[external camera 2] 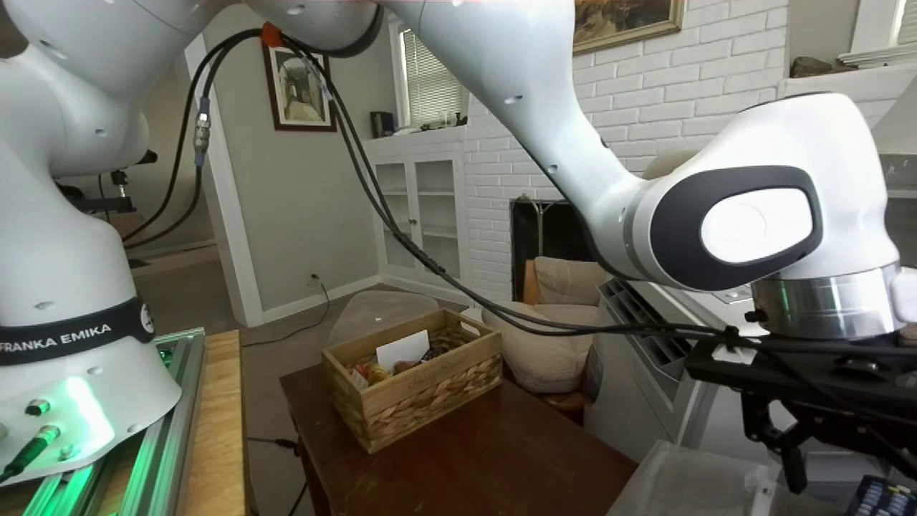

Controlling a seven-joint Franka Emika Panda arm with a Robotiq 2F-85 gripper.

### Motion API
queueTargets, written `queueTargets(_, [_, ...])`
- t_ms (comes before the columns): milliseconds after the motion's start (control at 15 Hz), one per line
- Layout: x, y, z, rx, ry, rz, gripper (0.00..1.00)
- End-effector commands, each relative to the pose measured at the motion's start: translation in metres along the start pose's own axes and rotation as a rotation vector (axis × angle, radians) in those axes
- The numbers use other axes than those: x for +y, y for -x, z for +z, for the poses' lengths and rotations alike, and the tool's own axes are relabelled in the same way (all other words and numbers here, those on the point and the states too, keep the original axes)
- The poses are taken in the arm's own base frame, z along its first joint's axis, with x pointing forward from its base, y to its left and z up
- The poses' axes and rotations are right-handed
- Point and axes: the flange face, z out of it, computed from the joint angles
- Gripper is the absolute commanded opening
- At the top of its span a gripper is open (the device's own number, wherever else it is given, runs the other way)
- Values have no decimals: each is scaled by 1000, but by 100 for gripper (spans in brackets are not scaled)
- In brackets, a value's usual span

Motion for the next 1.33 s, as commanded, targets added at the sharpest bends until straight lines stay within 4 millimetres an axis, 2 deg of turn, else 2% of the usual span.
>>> queueTargets(0, [12,-4,-4,-2,46,-18,100])
queueTargets(267, [7,-7,5,-28,46,-41,100])
queueTargets(333, [5,-8,8,-34,44,-47,84])
queueTargets(400, [2,-8,11,-39,42,-55,74])
queueTargets(600, [-5,-8,20,-56,43,-71,50])
queueTargets(800, [-5,-9,20,-57,42,-78,31])
queueTargets(1067, [-1,-4,6,-28,42,-69,29])
queueTargets(1267, [2,4,-20,12,34,-62,29])
